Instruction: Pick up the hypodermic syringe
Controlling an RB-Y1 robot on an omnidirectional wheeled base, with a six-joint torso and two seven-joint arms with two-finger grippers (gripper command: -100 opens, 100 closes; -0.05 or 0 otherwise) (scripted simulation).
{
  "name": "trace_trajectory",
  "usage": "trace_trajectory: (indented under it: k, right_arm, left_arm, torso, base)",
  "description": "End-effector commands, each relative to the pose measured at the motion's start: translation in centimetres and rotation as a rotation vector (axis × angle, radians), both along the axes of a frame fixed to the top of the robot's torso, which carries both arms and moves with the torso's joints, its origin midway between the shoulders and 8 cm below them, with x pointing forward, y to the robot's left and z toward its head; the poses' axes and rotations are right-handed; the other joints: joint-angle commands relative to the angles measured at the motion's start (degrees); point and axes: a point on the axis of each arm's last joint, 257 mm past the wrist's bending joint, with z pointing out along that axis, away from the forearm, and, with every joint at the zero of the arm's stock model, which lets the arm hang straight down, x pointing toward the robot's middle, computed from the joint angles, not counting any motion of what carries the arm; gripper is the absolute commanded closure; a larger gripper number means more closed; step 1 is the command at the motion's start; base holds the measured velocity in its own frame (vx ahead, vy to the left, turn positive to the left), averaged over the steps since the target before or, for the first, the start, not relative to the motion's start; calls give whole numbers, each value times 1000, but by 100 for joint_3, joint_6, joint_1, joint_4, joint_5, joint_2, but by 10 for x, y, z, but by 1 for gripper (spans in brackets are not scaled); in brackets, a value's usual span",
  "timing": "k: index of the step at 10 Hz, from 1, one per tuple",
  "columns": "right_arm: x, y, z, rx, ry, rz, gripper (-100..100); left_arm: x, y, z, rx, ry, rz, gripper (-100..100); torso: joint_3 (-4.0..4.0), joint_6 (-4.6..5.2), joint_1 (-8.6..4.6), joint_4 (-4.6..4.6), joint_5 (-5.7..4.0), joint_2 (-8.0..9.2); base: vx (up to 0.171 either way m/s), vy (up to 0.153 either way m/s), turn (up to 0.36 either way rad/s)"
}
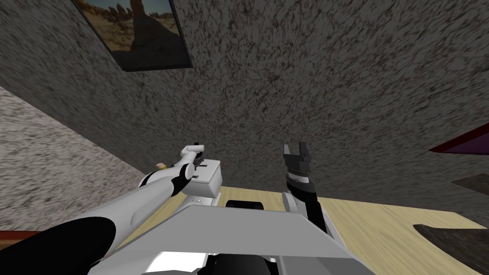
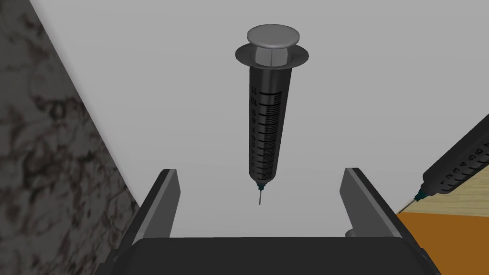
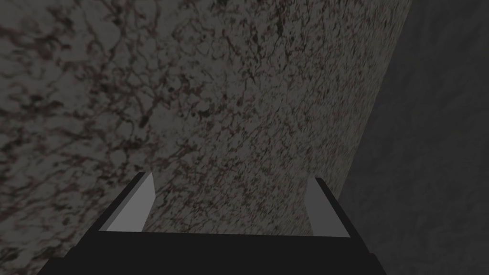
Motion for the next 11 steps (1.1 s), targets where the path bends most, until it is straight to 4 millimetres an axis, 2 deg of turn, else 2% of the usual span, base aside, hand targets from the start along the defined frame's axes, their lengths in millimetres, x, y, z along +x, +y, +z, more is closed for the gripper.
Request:
trace_trajectory:
  k: [1, 3, 4, 8, 9, 10, 11]
  right_arm:
    - [0, 0, 0, 0, 0, 0, 0]
    - [0, 0, 0, 0, 0, 0, 0]
    - [0, 0, 0, 0, 0, 0, 0]
    - [0, 0, 0, 0, 0, 0, 0]
    - [0, 0, 0, 0, 0, 0, 0]
    - [0, 0, 0, 0, 0, 0, 0]
    - [0, 0, 0, 0, 0, 0, 0]
  left_arm:
    - [-1, -1, -8, 0, 0, -1, -100]
    - [-2, -1, -10, -3, 4, 0, -100]
    - [-1, -1, -11, -2, 2, 0, 100]
    - [-2, -1, -11, -1, 3, 0, 100]
    - [-2, -1, -11, -1, 3, 0, 0]
    - [0, 1, -1, 0, -1, 1, 100]
    - [0, 1, -1, 0, -1, 1, 100]
  torso:
    - [0, 0, 0, 0, 0, 0]
    - [-2, 1, 4, -2, 3, -2]
    - [-7, 1, 10, -5, 8, -7]
    - [-6, 2, 17, -5, 14, -7]
    - [-6, 1, 18, -5, 14, -7]
    - [-7, 1, 18, -5, 14, -7]
    - [-4, 3, 10, -3, 11, -4]
  base:
    - [18, 34, 2]
    - [10, 18, 2]
    - [0, 0, 0]
    - [0, 0, 0]
    - [0, 0, 0]
    - [-13, -22, -9]
    - [-14, -29, -5]
